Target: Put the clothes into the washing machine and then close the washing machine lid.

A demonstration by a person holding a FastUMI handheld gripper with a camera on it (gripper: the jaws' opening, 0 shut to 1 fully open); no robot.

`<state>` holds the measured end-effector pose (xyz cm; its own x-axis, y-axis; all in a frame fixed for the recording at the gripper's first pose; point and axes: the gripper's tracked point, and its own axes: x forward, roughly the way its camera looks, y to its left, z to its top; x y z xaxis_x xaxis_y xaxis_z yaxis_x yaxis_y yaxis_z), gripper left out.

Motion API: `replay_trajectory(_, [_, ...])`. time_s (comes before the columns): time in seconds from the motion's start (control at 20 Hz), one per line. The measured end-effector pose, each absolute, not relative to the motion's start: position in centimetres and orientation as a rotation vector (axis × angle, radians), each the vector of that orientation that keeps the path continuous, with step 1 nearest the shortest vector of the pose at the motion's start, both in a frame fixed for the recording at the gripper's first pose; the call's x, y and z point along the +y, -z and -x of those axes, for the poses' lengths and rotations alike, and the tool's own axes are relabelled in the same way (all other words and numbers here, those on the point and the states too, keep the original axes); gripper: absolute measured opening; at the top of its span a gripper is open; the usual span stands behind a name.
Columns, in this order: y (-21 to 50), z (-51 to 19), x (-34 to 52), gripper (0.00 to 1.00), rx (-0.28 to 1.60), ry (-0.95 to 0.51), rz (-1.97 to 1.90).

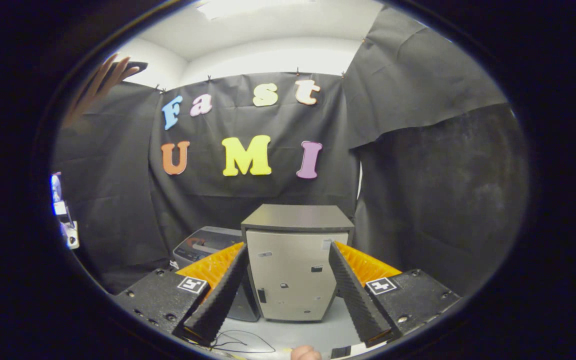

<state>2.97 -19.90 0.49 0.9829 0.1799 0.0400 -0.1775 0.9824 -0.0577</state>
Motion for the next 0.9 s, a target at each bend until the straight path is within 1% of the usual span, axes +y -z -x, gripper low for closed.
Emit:
replay_trajectory(0.25, [-0.2,-2.4,-20.0,1.00,-0.043,-0.206,0.049])
replay_trajectory(0.9, [-1.3,-4.4,-19.4,1.00,-0.043,-0.227,0.038])
